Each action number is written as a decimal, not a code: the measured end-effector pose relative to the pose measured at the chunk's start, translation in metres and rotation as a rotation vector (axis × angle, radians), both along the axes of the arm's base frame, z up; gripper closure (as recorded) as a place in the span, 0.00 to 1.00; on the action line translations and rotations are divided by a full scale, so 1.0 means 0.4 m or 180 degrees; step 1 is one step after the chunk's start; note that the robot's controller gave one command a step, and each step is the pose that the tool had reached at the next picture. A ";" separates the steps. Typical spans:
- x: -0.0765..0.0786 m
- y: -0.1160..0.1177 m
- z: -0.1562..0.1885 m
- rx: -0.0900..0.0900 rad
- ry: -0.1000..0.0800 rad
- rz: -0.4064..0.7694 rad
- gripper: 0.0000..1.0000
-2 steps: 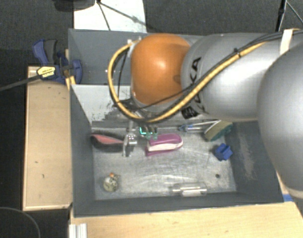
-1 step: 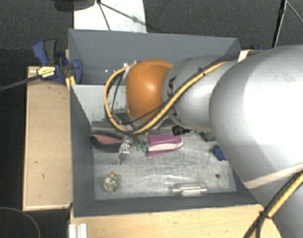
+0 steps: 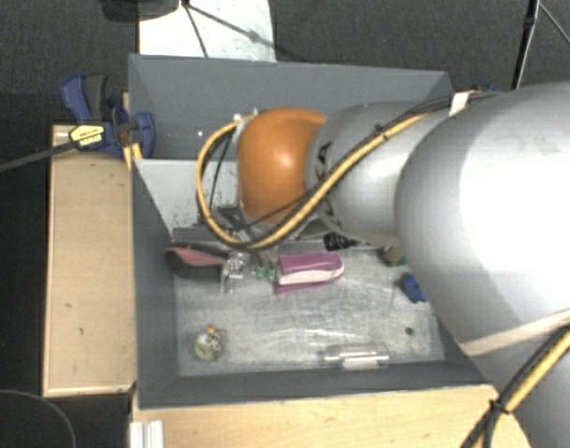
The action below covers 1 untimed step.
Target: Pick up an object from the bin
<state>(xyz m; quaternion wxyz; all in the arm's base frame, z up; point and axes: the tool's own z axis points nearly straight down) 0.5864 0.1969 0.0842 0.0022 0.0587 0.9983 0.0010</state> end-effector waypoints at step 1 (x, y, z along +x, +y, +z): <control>-0.007 0.028 0.056 -0.0003 0.0004 -0.0050 1.00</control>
Offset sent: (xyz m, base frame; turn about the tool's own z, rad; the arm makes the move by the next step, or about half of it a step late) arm -0.0036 0.0114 0.0210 0.0173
